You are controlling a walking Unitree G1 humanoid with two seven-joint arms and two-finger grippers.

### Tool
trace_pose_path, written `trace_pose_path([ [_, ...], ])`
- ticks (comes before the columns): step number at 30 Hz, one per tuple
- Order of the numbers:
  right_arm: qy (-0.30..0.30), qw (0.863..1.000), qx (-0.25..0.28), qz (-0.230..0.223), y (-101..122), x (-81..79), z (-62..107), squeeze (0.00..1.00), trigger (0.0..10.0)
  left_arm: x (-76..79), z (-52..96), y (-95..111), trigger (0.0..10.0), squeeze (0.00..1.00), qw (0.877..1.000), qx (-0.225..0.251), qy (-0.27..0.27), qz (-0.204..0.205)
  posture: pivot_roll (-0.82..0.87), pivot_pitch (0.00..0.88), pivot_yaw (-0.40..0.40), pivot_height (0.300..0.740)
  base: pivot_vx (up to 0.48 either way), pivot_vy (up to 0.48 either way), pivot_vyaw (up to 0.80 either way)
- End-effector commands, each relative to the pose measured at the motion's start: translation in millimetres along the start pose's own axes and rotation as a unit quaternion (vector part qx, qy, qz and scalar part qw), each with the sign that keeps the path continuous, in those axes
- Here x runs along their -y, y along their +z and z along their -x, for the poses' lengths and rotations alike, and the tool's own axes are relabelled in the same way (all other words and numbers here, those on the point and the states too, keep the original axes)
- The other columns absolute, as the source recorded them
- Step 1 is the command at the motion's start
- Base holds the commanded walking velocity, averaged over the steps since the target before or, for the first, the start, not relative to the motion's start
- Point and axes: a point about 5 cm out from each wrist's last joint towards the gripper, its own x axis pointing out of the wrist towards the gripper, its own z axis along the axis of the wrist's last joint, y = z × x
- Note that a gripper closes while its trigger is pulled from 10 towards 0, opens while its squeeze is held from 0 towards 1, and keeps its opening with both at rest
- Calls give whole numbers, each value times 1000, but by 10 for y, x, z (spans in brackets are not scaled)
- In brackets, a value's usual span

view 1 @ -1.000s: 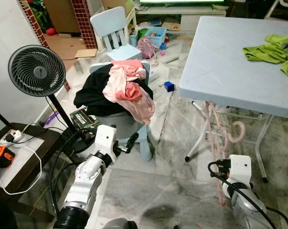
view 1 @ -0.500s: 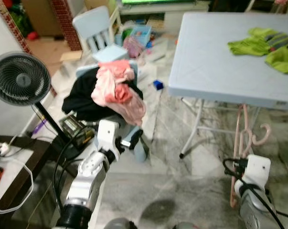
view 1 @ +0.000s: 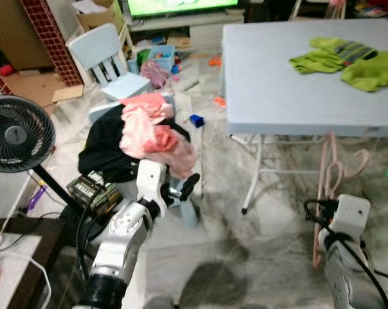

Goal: Hang hanger

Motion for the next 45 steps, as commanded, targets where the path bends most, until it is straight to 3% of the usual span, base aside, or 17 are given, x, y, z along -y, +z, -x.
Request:
trace_pose_path([
  [1, -25, 1000, -11, -3, -32, 117, 13, 0, 10000, 47, -40, 55, 10000, 0, 1000, 8, -10, -2, -99, 0, 89, 740, 0, 439, -800],
  [5, -36, 999, -5, -10, 25, 158, -25, 0, 10000, 74, -52, 68, 10000, 0, 1000, 12, -18, -4, -104, 0, 89, 740, 137, 413, -800],
  [20, -46, 999, -7, -15, 40, 128, -53, 0, 10000, 127, -52, 20, 10000, 0, 999, 1, -36, -13, -104, 0, 84, 740, 467, 0, -800],
  [26, -47, 999, -9, -14, 31, 124, -51, 0, 10000, 248, -48, 5, 10000, 0, 998, 2, -64, -10, -103, 0, 84, 740, 0, 0, -800],
  [38, -51, 999, -1, -19, 69, 65, -62, 0, 10000, 303, -62, 75, 10000, 0, 995, 18, -98, -9, -104, 0, 98, 740, 162, 0, -794],
  [45, -58, 998, -8, -18, 41, 95, -48, 0, 10000, 321, -49, 72, 10000, 0, 994, 20, -106, -7, -103, 0, 89, 740, 337, 0, -172],
])
